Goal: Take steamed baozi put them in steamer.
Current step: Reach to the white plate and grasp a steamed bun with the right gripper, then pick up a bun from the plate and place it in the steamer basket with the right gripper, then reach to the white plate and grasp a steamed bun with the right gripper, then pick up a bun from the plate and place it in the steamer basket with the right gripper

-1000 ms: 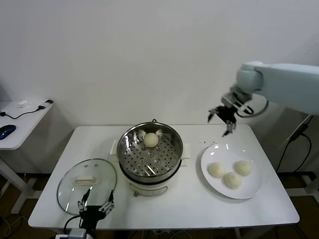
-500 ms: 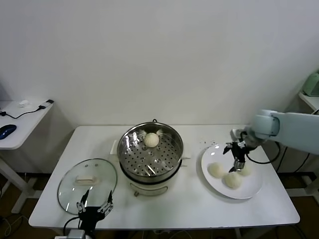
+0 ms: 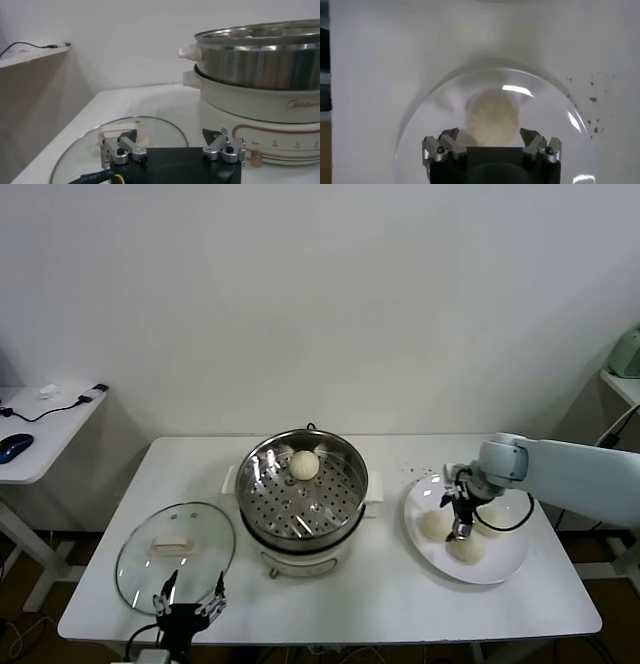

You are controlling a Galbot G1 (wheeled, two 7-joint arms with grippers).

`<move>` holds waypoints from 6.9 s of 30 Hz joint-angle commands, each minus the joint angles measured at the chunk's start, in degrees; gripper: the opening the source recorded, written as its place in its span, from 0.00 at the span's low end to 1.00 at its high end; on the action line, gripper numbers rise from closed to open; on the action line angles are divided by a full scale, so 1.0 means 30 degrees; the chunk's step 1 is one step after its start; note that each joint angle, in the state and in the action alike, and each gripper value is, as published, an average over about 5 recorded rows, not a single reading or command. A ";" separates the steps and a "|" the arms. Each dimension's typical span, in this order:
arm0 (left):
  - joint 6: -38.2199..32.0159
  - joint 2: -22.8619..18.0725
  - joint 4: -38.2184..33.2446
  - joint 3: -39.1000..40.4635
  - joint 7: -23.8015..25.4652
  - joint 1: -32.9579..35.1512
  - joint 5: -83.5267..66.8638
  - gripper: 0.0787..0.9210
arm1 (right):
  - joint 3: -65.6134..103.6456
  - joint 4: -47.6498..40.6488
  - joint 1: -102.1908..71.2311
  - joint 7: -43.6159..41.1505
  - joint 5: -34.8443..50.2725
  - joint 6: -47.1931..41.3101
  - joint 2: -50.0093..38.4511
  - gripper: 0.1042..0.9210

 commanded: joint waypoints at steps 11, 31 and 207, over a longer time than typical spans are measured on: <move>0.0126 0.0014 -0.0074 -0.0038 -0.0201 0.0026 -0.0285 0.88 | 0.0996 -0.1007 -0.1077 -0.0429 -0.1079 -0.0245 0.0865 0.73; 0.0490 -0.0022 -0.0885 0.0127 -0.0107 0.0024 -0.0263 0.88 | -0.4878 0.1858 1.3878 -0.3684 0.7001 0.0728 0.3822 0.64; 0.0960 -0.0411 -0.1668 0.0516 0.0168 0.0107 0.0253 0.88 | 0.1754 -0.1340 0.2599 -0.5248 -0.8766 1.7088 1.2550 0.62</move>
